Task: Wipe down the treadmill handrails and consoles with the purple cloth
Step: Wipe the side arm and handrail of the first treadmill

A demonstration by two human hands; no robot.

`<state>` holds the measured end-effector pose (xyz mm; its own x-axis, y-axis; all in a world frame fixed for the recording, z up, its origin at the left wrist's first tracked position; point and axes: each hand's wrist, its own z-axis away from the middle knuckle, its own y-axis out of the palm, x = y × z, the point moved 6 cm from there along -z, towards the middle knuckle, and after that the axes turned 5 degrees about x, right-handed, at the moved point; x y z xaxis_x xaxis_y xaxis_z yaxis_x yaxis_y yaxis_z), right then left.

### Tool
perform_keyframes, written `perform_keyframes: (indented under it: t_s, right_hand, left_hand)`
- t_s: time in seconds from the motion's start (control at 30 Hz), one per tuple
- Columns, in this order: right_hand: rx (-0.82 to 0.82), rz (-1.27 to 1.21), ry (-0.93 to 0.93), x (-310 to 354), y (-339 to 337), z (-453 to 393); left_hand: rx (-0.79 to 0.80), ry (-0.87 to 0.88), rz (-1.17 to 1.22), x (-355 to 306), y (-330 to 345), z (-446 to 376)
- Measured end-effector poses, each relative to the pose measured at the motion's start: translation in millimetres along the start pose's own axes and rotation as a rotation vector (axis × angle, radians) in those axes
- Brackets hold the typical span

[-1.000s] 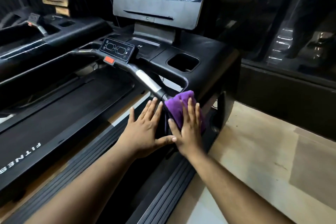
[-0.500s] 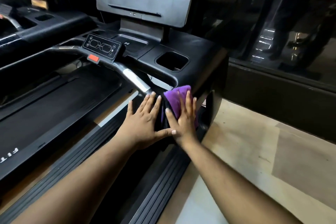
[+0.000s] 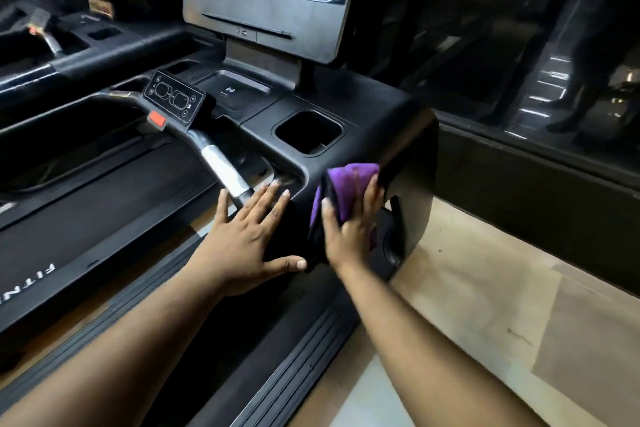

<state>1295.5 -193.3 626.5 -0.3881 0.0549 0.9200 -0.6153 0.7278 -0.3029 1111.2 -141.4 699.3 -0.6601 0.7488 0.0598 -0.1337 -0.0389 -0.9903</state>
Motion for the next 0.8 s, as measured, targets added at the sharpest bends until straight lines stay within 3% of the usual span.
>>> perform_keyframes:
  t_s: [0.1, 0.17, 0.23, 0.3, 0.37, 0.43, 0.57, 0.63, 0.8]
  right_hand:
    - [-0.058, 0.032, 0.178, -27.2, -27.6, -70.1]
    - [-0.066, 0.102, 0.201, -24.9, -26.7, -73.7]
    - [0.003, 0.203, 0.039, -3.6, -12.9, -44.3]
    - [0.179, 0.351, -0.204, 11.1, -0.3, -18.3]
    - [0.296, 0.531, -0.380, 18.1, -3.0, -38.6]
    - [0.343, 0.674, -0.394, 21.8, -11.3, -91.4]
    - [0.343, 0.816, -0.147, 31.0, -18.3, -155.3]
    - [0.378, 0.813, -0.212, 44.2, -5.7, -126.9]
    - [0.659, 0.792, -0.487, 36.7, -15.9, -63.8]
  left_hand:
    - [0.010, -0.068, 0.029, 0.1, -0.4, -5.3]
    - [0.010, -0.132, 0.107, 0.2, -0.1, -9.1]
    - [-0.005, -0.191, 0.161, 0.3, -0.4, -11.8]
    - [-0.018, -0.215, 0.150, -1.1, 0.3, -13.6]
    - [-0.022, -0.223, 0.132, -2.2, 1.4, -12.0]
    - [-0.034, -0.235, 0.125, -1.8, 0.6, -10.0]
    - [-0.062, -0.244, 0.114, -3.3, -0.1, -9.4]
    - [-0.061, -0.242, 0.117, -2.1, 0.5, -10.7]
    - [-0.072, -0.225, 0.165, 1.3, 2.6, -12.8]
